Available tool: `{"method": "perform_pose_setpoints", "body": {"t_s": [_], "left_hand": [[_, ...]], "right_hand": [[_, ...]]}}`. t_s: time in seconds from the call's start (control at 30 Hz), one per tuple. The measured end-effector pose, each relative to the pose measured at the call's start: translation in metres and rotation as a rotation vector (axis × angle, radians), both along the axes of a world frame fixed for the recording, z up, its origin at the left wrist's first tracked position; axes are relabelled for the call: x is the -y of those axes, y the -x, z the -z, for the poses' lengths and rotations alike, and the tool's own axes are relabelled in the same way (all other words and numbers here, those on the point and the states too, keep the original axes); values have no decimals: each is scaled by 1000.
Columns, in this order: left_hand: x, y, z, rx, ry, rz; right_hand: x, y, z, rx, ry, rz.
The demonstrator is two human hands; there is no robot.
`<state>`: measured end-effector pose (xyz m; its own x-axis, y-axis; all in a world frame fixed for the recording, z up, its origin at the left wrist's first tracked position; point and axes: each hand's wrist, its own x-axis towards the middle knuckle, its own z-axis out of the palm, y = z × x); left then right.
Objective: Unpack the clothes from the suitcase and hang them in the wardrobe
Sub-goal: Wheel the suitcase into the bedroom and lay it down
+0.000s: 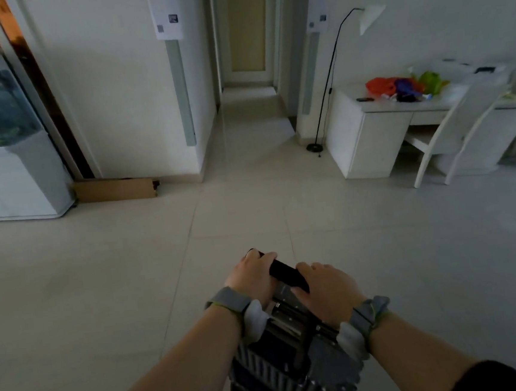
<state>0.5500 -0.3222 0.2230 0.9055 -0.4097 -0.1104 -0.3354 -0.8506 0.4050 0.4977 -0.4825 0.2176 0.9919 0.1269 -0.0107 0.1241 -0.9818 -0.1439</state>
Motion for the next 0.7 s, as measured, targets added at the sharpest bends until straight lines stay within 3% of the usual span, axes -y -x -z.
{"method": "perform_pose_setpoints", "body": {"t_s": [0.17, 0.53, 0.7], "left_hand": [[-8, -68, 0, -87, -100, 125], [-21, -209, 5, -156, 27, 186], [-20, -290, 0, -144, -21, 255]], "right_hand": [[-24, -59, 0, -96, -253, 64], [-38, -222, 10, -55, -366, 163], [-35, -302, 21, -37, -364, 178]]}}
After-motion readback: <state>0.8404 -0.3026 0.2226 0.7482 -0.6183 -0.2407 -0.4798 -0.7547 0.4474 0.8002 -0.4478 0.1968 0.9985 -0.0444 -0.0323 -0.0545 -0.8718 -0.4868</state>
